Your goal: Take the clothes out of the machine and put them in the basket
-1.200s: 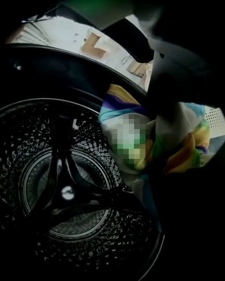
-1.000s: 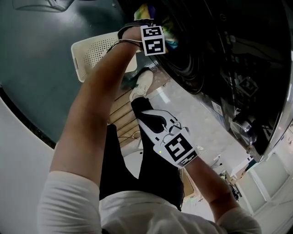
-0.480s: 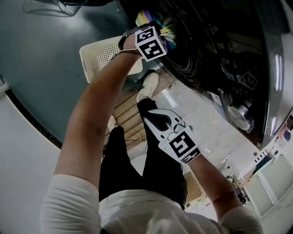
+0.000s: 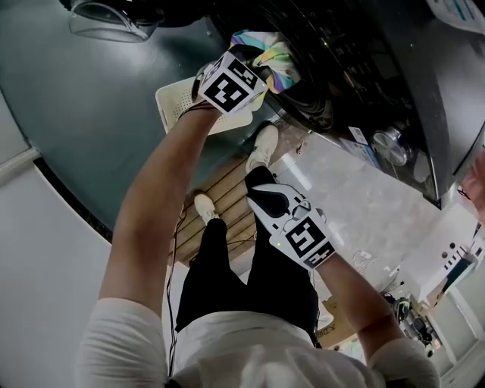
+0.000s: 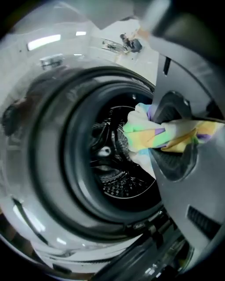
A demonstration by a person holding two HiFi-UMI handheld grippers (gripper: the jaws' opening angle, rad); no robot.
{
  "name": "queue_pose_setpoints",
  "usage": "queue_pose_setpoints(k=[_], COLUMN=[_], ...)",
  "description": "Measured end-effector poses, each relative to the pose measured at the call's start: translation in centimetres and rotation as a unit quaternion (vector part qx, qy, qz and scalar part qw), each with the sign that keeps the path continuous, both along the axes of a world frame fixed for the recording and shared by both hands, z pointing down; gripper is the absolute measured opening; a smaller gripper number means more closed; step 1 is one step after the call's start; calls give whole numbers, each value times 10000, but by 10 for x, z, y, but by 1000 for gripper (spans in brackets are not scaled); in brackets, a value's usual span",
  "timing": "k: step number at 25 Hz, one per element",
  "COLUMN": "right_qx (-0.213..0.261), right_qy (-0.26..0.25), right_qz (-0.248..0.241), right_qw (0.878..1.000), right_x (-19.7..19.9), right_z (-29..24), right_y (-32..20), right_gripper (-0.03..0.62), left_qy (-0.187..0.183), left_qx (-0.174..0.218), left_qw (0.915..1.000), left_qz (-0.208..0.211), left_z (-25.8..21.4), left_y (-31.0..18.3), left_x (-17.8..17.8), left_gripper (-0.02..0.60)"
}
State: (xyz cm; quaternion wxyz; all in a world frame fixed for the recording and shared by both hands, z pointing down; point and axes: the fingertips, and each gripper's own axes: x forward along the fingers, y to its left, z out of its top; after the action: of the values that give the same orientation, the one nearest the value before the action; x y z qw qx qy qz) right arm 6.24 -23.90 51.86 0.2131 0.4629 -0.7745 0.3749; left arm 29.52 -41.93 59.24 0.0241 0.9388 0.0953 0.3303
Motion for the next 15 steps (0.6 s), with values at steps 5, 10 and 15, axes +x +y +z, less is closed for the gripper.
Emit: queue_pose_setpoints(k=[5,10,15], right_qx=[59,130,245], right_qy=[58,80,112], right_qz=[102,186,137], right_qw=[9999,9997,9995], right_x=[-18,-45,-71], right_z=[-6,-16,-26], right_y=[10,16,17], right_gripper=[21,21,22], left_qy=[240,351,506], left_qx=[-281,-422,-519], left_qw=[9992,9981,9965], left_qz=[-148,-262,-413], left_z=[-42,-78,-112], left_y=[3,6,2], left_x=[-37,-81,-127], left_gripper=[77,77,77])
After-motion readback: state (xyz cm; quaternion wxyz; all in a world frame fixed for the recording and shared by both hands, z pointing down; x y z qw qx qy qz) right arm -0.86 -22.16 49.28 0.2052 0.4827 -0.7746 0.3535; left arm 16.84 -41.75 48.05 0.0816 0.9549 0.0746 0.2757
